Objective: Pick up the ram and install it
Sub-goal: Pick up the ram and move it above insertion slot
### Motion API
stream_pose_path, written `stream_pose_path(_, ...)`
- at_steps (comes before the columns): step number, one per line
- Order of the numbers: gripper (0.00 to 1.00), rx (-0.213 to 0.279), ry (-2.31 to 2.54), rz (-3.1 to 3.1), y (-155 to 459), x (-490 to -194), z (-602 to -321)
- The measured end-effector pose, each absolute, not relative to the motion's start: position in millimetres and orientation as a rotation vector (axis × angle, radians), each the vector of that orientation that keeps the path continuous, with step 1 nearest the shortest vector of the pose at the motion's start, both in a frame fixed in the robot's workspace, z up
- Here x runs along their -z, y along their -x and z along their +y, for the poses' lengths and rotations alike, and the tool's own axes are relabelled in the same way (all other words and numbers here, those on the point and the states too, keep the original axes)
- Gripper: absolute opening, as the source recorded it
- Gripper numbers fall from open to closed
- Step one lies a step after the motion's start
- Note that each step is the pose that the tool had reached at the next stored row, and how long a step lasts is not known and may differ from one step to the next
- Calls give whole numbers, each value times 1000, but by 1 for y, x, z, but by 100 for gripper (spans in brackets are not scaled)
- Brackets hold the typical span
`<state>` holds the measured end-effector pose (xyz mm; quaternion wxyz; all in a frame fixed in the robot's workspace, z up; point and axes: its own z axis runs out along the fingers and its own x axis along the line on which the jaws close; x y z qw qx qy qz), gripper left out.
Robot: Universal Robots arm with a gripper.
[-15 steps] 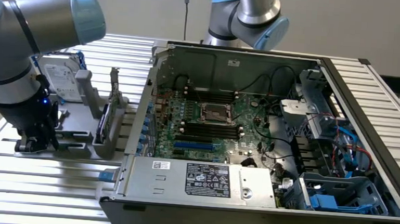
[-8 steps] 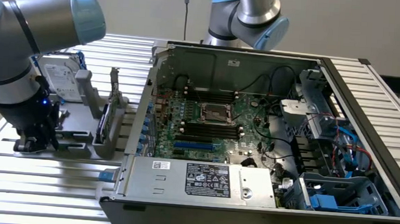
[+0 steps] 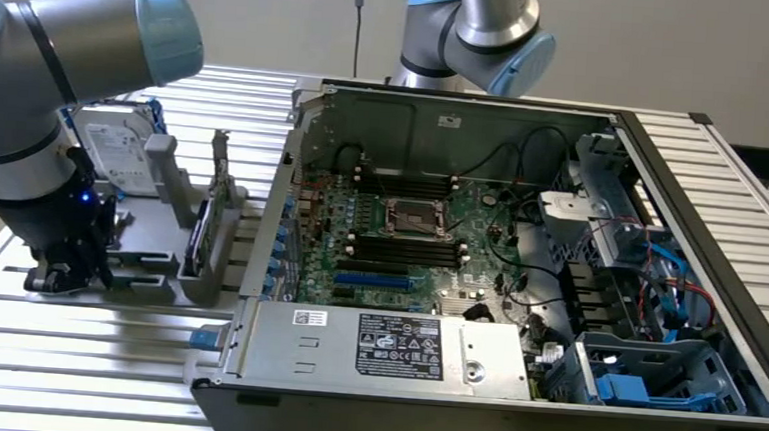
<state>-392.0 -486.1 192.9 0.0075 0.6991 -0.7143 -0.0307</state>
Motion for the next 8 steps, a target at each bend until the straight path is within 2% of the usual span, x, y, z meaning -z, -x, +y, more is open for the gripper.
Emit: stream_pose_path(8, 14, 97, -2185, -2233, 392, -203, -486)
